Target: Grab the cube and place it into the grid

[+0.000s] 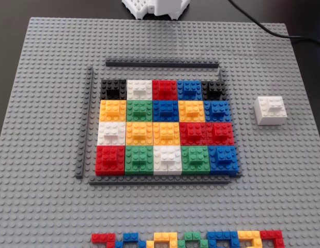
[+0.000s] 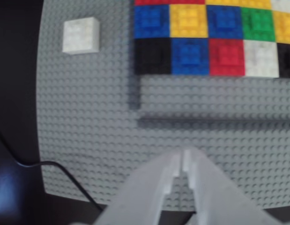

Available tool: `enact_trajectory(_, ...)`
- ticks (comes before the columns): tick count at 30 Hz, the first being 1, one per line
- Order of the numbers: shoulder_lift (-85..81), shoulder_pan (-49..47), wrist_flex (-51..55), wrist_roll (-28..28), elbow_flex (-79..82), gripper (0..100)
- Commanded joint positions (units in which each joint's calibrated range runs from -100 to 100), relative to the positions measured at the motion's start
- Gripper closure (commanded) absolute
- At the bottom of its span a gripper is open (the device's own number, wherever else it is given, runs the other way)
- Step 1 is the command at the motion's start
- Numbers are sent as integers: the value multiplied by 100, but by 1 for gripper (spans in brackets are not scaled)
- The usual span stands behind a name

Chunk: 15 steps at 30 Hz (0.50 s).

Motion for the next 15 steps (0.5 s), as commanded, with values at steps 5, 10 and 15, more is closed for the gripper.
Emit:
enact_trajectory(5, 1711, -754, -134, -474, -1832, 99)
enact_trajectory(10, 2743, -1063, -261, -630, -2566, 99)
enact_trajectory(15, 3758, -1262, -330, -723, -3219, 99)
